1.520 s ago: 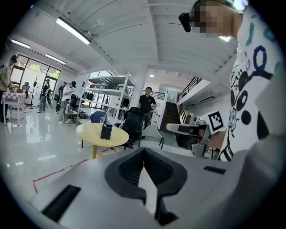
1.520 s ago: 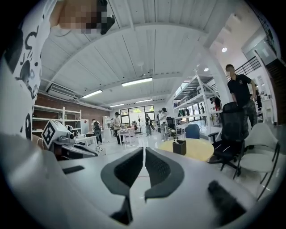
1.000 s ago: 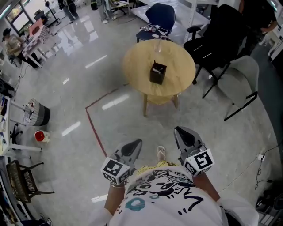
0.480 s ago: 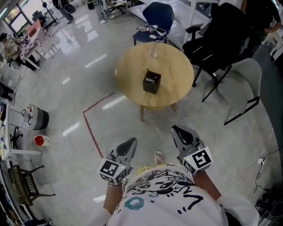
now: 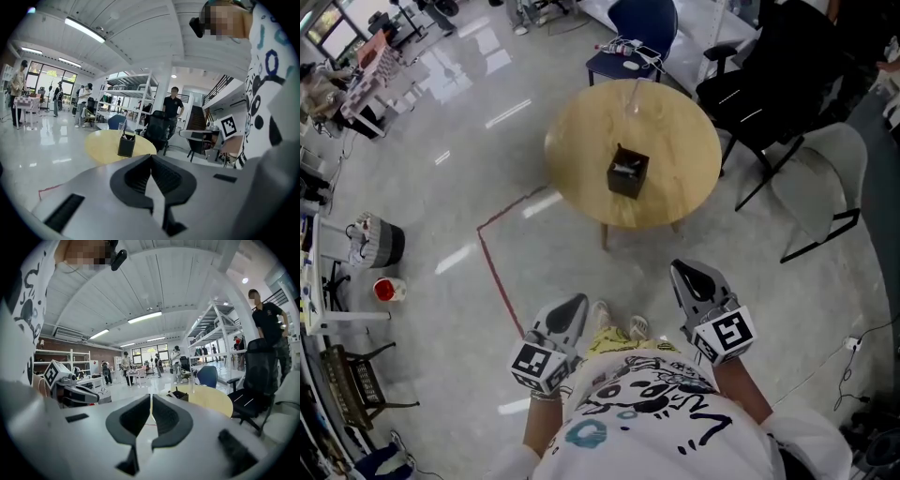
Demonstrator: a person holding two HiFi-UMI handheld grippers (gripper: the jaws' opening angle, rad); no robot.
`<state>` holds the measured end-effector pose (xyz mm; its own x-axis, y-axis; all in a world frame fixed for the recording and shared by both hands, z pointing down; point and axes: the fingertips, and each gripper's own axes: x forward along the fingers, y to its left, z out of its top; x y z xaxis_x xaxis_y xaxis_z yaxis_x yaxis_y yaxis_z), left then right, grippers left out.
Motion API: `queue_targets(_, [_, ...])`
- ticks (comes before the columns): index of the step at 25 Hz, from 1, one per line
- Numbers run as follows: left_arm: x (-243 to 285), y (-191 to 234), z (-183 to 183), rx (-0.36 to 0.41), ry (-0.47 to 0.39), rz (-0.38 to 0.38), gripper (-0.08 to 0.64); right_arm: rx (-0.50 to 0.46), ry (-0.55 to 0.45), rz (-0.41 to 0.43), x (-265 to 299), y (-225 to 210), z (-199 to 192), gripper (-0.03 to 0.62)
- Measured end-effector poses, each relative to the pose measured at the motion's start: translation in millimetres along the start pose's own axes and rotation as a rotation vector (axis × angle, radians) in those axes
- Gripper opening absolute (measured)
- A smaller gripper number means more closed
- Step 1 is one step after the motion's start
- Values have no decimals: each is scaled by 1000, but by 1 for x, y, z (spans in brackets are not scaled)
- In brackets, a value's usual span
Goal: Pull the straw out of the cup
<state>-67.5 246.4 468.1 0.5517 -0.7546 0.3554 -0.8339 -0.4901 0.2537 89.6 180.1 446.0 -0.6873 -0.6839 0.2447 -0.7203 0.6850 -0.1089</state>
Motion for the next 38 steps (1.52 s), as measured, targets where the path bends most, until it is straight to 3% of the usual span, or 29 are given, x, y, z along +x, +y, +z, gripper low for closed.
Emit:
queue_targets(5, [20,30,5,-16,16,-31,17,10,16,-30,31,-13,6,29])
queue_targets(21, [143,141,95,71,59,-178,17,57,18,-168,148,-92,52,29])
queue_targets(30, [176,189,114,89,76,-246,17,64,25,-249,195,-108,62,29])
queue_targets(38, [194,207,122,92,74,-254,16,61,36,-280,202,-118,67,29])
